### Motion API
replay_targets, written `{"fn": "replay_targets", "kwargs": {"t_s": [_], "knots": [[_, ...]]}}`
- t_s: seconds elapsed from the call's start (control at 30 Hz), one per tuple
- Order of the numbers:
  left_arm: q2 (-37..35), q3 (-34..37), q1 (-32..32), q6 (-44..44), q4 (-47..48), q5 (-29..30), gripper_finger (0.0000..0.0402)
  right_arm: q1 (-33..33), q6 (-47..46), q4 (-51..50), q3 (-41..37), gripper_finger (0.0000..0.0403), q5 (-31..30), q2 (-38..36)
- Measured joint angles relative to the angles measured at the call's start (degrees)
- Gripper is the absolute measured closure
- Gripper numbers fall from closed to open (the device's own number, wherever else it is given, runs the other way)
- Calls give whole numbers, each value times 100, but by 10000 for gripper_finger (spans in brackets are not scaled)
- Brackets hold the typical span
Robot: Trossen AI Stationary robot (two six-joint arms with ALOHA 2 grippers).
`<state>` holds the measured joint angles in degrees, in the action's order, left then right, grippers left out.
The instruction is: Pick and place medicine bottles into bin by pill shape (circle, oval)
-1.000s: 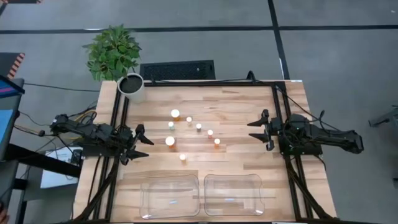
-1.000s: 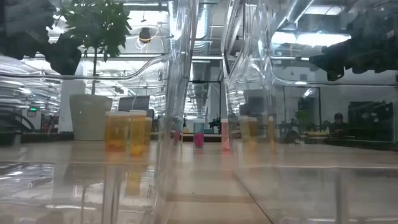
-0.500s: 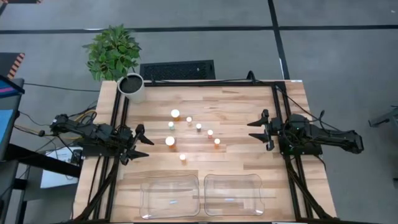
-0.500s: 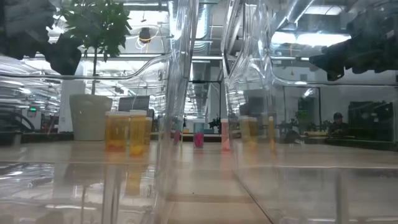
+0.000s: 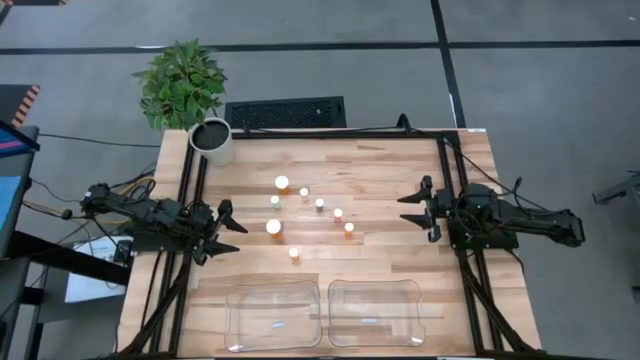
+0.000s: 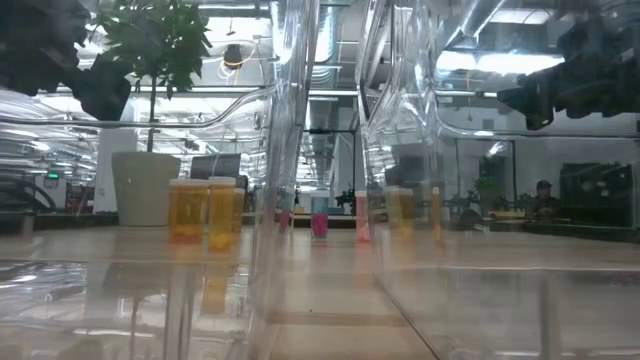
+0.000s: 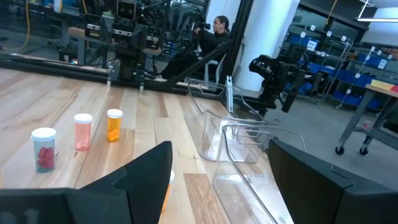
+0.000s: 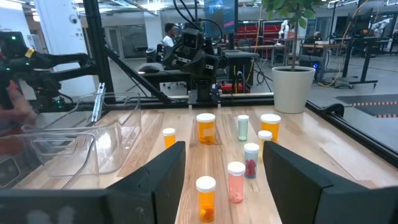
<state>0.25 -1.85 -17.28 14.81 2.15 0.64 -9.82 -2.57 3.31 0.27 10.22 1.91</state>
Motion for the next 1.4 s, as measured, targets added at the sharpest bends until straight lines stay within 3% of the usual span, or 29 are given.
{"fn": "replay_targets", "kwargs": {"t_s": [0.57,1.13,1.3,1.4], "knots": [[0,2,2,-279,-37,259,143,-1,0,0,-1,178,0,0],[0,7,0,291,-110,366,143,-7,-445,62,0,178,0,0],[-2,11,2,85,-888,1428,143,-7,-496,186,-1,178,0,0],[0,11,2,92,-1162,1674,143,-2,-591,356,-2,178,1,-2]]}}
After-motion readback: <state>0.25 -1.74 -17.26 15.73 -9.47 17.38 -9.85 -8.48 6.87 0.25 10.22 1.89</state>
